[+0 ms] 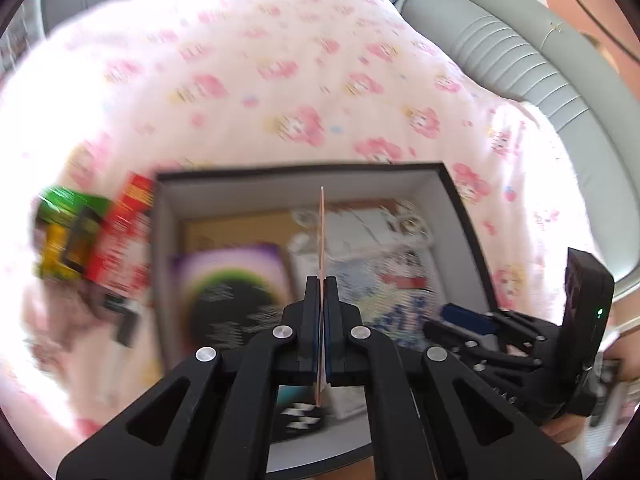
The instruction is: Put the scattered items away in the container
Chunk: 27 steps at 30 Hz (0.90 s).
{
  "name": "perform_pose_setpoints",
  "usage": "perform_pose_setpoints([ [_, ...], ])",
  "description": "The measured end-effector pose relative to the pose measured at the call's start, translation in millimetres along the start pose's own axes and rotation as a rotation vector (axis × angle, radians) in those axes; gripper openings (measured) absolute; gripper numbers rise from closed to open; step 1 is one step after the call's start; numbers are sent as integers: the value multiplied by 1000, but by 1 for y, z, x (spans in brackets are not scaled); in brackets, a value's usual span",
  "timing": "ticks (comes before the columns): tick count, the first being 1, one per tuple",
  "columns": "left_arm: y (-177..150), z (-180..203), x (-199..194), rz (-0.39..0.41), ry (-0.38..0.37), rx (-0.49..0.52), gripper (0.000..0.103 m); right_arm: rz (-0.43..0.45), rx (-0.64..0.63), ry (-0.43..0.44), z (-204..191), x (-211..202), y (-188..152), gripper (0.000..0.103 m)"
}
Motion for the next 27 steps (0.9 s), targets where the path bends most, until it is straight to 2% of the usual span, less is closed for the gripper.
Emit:
perform_pose_setpoints([
  [1,2,0,-9,10,24,19,0,5,1,0,0,-1,1,30],
  [3,8,5,-10,4,12,51,0,13,10,7,0,-3,2,30],
  [7,12,35,39,-106,-87,62,0,16,35,32,3,-5,4,30],
  [11,1,51,75,-186,-210,-19,1,28,40,37,4,-8,4,30],
  [12,0,53,77,-186,-214,-25,1,32,37,34,3,-9,4,30],
  [14,-2,59,70,-159,-188,0,1,44,33,15,5,-13,3,30],
  [18,1,70,64,-150,-205,19,1,50,41,-19,8,-11,6,30],
  [21,5,70,53,-104,-138,45,1,58,63,-4,13,-13,8,30],
  [27,3,51,41,-70,-61,13,0,63,60,-12,14,-13,7,30],
])
Point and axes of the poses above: each gripper's, at about its wrist camera, not at the fingertips, and x roughly the way its jaws point, z to its right, y to its top, the point moved 3 cm from there along x, roughly the way its jaws point, and after that the axes turned 7 degrees about x, right-handed, at the moved point
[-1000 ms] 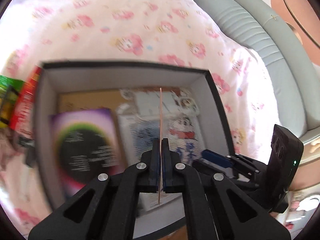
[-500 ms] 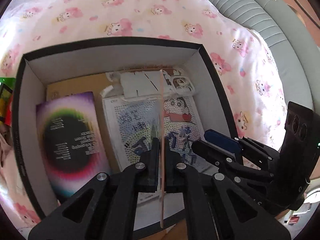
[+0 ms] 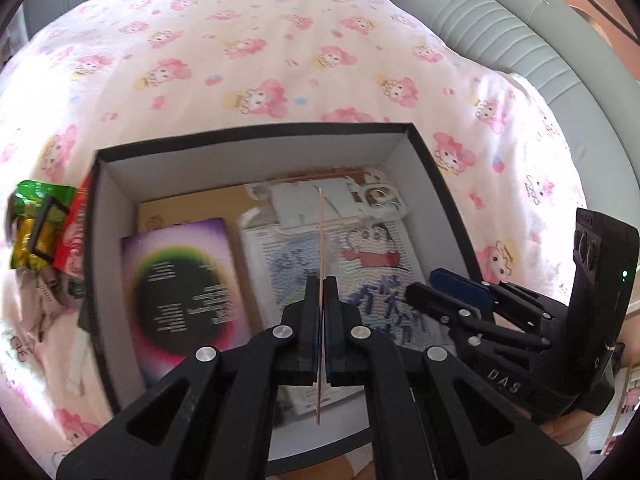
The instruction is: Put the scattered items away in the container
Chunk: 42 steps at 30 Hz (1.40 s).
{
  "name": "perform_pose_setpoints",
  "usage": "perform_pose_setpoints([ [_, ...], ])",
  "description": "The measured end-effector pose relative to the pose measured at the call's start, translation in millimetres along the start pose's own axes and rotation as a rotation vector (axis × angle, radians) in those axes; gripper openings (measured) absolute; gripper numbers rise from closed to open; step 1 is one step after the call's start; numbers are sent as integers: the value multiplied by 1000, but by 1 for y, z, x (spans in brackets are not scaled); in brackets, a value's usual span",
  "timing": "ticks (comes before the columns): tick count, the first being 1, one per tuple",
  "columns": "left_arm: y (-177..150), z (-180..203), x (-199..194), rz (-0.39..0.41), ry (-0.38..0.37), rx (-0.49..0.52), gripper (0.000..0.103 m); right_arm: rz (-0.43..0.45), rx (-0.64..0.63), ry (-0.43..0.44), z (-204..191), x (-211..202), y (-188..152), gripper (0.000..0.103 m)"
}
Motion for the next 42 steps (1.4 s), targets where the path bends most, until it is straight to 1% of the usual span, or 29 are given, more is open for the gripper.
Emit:
perform_pose_setpoints([
  [4,-3,-16,-14,21,44,-19,0,3,-7,4,-2,0,0,30],
  [5,-3,-17,-15,23,44,-22,0,3,-12,4,-3,0,0,30],
  [6,-3,-15,-14,20,28,-18,0,4,-15,3,-4,-1,-1,30],
  [9,-3,-3,5,-25,-66,-31,0,8,-19,2,-5,-2,-1,30],
  [11,-5,6,14,-40,-98,-54,1,13,-17,2,-5,-3,0,30],
  [12,-4,12,18,-42,-117,-53,4,16,-12,1,-4,-5,0,30],
  [13,-4,16,22,-48,-139,-53,13,26,-5,2,-2,-9,0,30],
  [14,-4,20,26,-56,-164,-58,20,35,4,2,0,-12,1,30],
  [15,-4,25,29,-61,-194,-64,35,45,16,1,4,-16,1,30],
  [16,-4,28,33,-68,-224,-68,48,57,32,1,8,-21,1,30],
  [17,-3,30,36,-74,-240,-69,51,64,46,4,12,-24,1,30],
  [21,-2,32,40,-68,-230,-70,51,78,75,-4,20,-28,1,30],
  [23,-2,24,37,-50,-226,-88,51,68,68,-6,18,-24,2,30],
  [25,-3,10,33,-32,-200,-106,51,59,53,-16,15,-21,0,30],
  [28,-7,-15,36,-58,-142,-140,50,59,22,-26,10,-18,-3,30],
  [30,-13,-26,43,-88,-133,-148,50,55,10,-22,6,-15,-5,30],
  [32,-18,-30,50,-110,-143,-151,46,49,-11,-19,0,-13,-6,30],
  [34,-21,-31,59,-136,-142,-146,34,36,-46,-10,-9,-9,-9,30],
  [36,-23,-29,65,-149,-129,-128,28,2,-81,10,-17,-2,-14,30],
  [39,-23,-22,71,-156,-127,-101,26,-50,-115,17,-26,10,-21,30],
  [42,-21,-15,73,-155,-130,-79,25,-68,-118,-6,-27,16,-24,30],
])
Point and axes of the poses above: each gripper's, at about its wrist camera, not at the fingertips, and x roughly the way its jaws point, z to its right, y to its top, the point moved 3 cm from there along x, roughly the way its jaws point, and after that the axes turned 7 degrees about x, right-handed, at the moved point
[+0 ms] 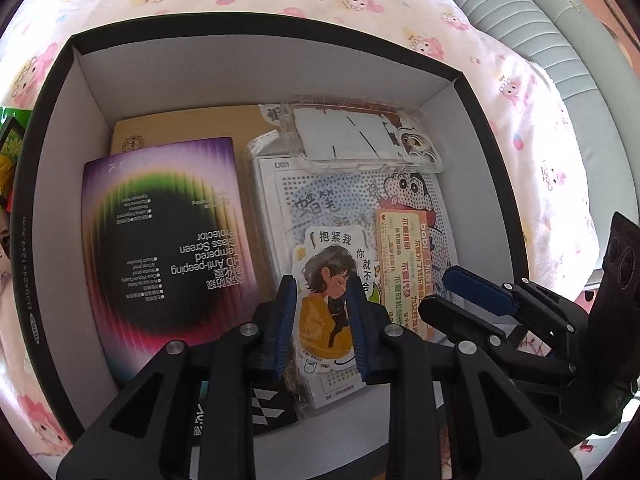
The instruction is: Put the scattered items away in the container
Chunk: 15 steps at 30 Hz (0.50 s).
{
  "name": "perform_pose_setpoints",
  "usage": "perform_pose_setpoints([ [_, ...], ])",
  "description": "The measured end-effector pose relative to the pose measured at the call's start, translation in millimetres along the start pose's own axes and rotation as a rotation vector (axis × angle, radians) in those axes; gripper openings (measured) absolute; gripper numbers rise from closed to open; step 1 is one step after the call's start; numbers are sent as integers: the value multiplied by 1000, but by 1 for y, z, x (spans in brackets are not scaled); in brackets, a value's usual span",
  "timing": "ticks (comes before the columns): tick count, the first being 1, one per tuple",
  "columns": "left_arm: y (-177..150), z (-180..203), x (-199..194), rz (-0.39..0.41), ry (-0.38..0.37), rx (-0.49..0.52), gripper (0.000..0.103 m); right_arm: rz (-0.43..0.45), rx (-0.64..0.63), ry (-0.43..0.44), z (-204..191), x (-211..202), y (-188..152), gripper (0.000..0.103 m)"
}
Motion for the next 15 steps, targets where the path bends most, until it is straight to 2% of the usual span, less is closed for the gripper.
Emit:
perform_pose_setpoints([
  [7,6,-1,8,-16,12,5,25,-17,63,-4,12,2,-2,30],
  [15,21,4,11,-14,37,12,25,-27,66,-7,14,3,0,30],
])
Point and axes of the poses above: each gripper's, at about its wrist camera, not at the fingertips, and x roughly the way its jaws point, z to its right, y to its top, the point moved 3 cm from there along x, roughly the way its jaws point, and after that the axes turned 7 degrees about x, right-handed, at the moved point
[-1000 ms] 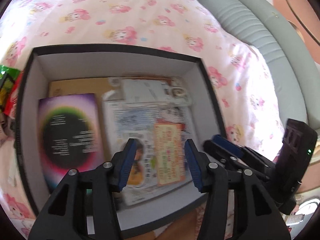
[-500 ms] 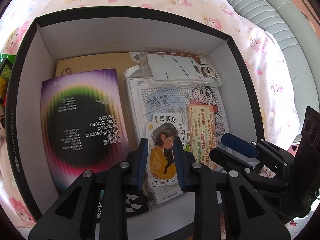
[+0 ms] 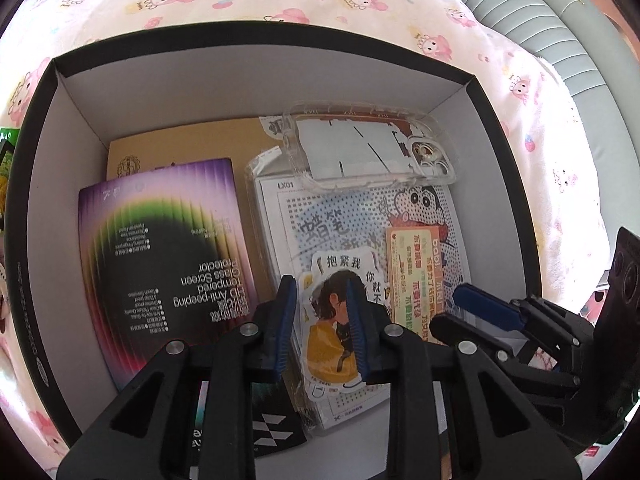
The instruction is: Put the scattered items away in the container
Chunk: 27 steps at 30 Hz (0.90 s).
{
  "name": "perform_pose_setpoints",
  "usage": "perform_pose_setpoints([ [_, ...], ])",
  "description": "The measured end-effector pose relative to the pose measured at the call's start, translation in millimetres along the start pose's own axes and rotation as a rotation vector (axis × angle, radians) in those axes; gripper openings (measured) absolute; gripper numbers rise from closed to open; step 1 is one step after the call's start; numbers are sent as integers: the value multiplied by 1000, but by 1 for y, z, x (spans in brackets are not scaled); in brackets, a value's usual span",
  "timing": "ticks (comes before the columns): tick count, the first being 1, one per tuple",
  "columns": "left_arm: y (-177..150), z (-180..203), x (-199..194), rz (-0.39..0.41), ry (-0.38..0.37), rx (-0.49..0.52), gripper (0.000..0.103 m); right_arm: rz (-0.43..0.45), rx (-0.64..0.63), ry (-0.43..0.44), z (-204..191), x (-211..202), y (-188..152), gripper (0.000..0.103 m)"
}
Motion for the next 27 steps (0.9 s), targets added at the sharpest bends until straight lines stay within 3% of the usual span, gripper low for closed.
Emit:
perform_pose_setpoints([
  [10,7,11,9,-30,-16,-1,25,-5,-4,-10,0,2,0,30],
  [19,3,34,16,-90,-173,-9,25,-2,-2,-12,-1,1,1,31],
  [23,15,23,10,-53,-130,-56,25,-24,-9,-25,-2,4,1,30],
  [27,18,31,18,-93,-165,-56,25,-58,-20,-5,-6,8,10,30],
])
Point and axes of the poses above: each gripper's, at about its wrist camera, not at the fingertips, and x roughly the way its jaws point, z to its right, y to its top, the point moved 3 cm from there along x, roughly the way its jaws point, and after that the axes turned 7 degrees about x, right-handed, at the moved point
